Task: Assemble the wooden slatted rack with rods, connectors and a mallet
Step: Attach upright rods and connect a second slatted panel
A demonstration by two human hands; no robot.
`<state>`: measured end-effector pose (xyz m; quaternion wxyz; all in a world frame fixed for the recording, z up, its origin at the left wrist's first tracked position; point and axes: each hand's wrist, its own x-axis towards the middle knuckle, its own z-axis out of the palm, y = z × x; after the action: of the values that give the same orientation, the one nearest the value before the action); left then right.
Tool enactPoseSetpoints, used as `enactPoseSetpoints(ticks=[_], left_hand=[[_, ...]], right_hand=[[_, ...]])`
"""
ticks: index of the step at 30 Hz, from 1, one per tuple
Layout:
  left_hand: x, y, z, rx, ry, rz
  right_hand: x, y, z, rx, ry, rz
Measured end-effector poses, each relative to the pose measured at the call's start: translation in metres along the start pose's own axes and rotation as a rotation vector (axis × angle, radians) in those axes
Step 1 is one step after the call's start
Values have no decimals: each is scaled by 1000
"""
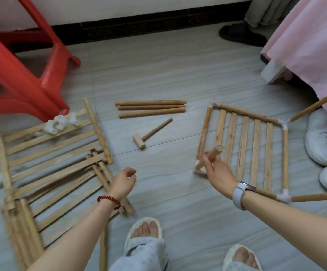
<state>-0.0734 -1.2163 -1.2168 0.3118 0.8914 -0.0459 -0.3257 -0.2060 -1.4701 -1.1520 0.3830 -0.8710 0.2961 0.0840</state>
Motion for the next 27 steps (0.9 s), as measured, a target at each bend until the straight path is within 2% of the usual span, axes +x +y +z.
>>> enactPoseSetpoints(ticks=[2, 4, 7, 10, 12, 14, 18, 20, 22, 24, 25, 26, 27], left_hand=[[-13, -24, -9, -47, 102, -104], [-23, -47, -12, -39, 173, -195], [-33, -78, -14, -51, 269, -348], [-37, -107, -7, 33, 216, -456], [-39, -122, -2, 145, 140, -449], [-43, -131, 2, 203, 134, -406], [-52, -113, -4, 74, 228, -269], [-53, -93, -14, -8, 260, -117], [-51, -66, -35, -105, 286, 6], [-44, -38, -56, -202, 307, 92], [-43, -23, -65, -242, 319, 126], [-42, -9, -73, -273, 331, 160], [-42, 5, -79, -288, 336, 192]], right_hand=[[-1, -2, 8, 0, -110, 223], [-8, -8, 22, -70, -329, 365], [-17, -21, 52, -276, -501, 190], [-19, -28, 79, -368, -620, 6], [-18, -34, 88, -407, -657, -43], [-18, -37, 91, -424, -669, -64], [-18, -43, 78, -417, -647, -108], [-20, -51, 66, -377, -604, -165], [-26, -64, 49, -381, -458, -371], [-23, -74, 31, -558, -69, -783], [-21, -77, 22, -672, 132, -912], [-21, -82, 10, -753, 276, -918], [-20, -88, -3, -814, 326, -804]])
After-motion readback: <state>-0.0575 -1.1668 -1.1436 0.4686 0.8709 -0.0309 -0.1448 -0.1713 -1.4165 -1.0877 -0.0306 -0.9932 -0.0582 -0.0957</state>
